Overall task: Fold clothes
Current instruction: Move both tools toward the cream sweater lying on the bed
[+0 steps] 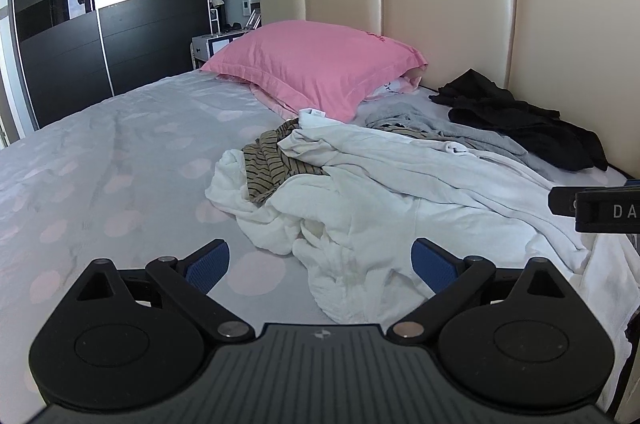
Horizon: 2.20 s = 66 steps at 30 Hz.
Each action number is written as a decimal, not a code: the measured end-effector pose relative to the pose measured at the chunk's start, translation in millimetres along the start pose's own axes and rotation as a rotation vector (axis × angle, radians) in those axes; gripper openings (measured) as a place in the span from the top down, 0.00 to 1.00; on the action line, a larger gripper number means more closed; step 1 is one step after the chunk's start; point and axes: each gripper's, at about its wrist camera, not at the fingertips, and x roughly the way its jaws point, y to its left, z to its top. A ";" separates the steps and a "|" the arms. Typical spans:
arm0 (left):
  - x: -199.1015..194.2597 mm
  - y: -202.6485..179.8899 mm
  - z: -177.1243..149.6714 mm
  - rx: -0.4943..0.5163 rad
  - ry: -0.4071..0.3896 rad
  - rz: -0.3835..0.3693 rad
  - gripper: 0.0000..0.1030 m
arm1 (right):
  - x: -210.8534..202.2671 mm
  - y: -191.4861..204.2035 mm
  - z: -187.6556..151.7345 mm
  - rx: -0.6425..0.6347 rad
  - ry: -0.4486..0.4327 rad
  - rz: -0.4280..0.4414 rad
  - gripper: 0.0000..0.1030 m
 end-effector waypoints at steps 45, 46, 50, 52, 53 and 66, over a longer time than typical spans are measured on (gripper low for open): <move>-77.9 110.8 -7.0 0.064 0.124 0.188 0.05 | -80.2 169.7 -27.1 -0.287 0.080 0.450 0.90; -88.8 118.0 -11.5 0.072 0.128 0.195 0.05 | -92.6 178.2 -34.1 -0.285 0.091 0.481 0.90; -130.5 145.0 -31.2 0.098 0.150 0.215 0.05 | -137.4 209.1 -63.9 -0.302 0.135 0.580 0.90; -149.4 158.0 -43.4 0.102 0.170 0.226 0.05 | -157.9 222.1 -78.0 -0.304 0.167 0.646 0.90; -158.1 164.5 -49.7 0.099 0.183 0.232 0.05 | -169.3 229.8 -86.4 -0.319 0.176 0.668 0.90; -209.9 205.6 -133.8 -0.034 0.304 0.288 0.05 | -224.9 253.6 -162.0 -0.461 0.291 0.720 0.90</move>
